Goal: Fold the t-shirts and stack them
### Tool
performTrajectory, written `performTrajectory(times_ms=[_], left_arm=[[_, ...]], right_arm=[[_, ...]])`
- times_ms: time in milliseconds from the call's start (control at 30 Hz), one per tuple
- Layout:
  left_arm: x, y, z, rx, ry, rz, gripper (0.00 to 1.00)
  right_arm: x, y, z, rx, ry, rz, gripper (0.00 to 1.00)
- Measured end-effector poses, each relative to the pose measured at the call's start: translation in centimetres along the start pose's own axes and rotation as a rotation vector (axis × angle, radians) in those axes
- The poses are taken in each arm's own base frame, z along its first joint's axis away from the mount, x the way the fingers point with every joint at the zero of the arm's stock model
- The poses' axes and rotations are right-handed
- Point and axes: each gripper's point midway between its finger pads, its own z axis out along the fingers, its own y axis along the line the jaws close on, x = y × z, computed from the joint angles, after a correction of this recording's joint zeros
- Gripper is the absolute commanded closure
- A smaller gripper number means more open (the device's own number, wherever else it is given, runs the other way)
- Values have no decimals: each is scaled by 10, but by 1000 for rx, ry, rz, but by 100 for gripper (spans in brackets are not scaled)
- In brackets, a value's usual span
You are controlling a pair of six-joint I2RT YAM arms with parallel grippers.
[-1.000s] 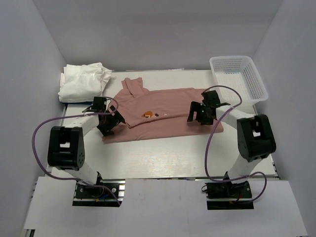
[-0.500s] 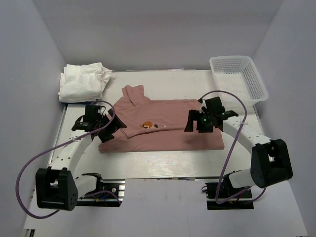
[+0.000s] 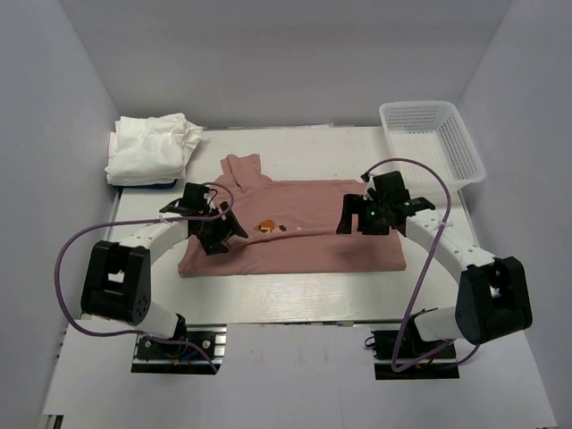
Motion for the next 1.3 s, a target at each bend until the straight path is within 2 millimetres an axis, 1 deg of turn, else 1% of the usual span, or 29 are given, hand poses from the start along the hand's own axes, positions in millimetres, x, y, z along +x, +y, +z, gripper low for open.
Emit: performTrajectory(times_ms=[133, 167, 233, 267, 300, 367, 467, 567, 733, 833, 933, 1000, 1100, 1233, 1300], left_arm=[[4, 0, 9, -15, 16, 9, 36], [5, 1, 10, -23, 17, 10, 50], [4, 4, 11, -39, 10, 11, 64], [4, 5, 11, -47, 5, 9, 75], [2, 5, 11, -49, -2, 9, 82], [-1, 3, 11, -50, -16, 11, 100], [-7, 0, 11, -47, -39, 18, 100], [-16, -9, 9, -34, -60, 32, 100], [-42, -29, 13, -12, -93, 87, 100], [-58, -38, 20, -11, -96, 143, 100], [-75, -49, 33, -7, -82, 211, 100], [-83, -56, 44, -10, -65, 261, 100], [-84, -61, 57, -15, -22, 332, 100], [-78, -68, 70, -17, 35, 418, 100], [-73, -70, 72, -17, 60, 451, 100]], right_arm=[[2, -3, -3, 19, 5, 1, 10], [4, -4, -3, 26, 10, 3, 10], [6, -6, -4, 37, 18, 4, 10], [6, -7, -4, 37, 19, 4, 10], [6, -7, -4, 38, 18, 4, 10], [6, -7, -4, 39, 18, 4, 10], [6, -7, -4, 38, 17, 5, 10], [8, -7, -5, 41, 23, 7, 10], [10, -8, -7, 48, 28, 9, 10], [9, -9, -7, 56, 27, 9, 10], [10, -11, -8, 66, 29, 10, 10], [10, -11, -9, 69, 32, 10, 10], [9, -11, -10, 73, 31, 10, 10], [8, -13, -10, 84, 29, 10, 10], [8, -14, -10, 88, 28, 10, 10]])
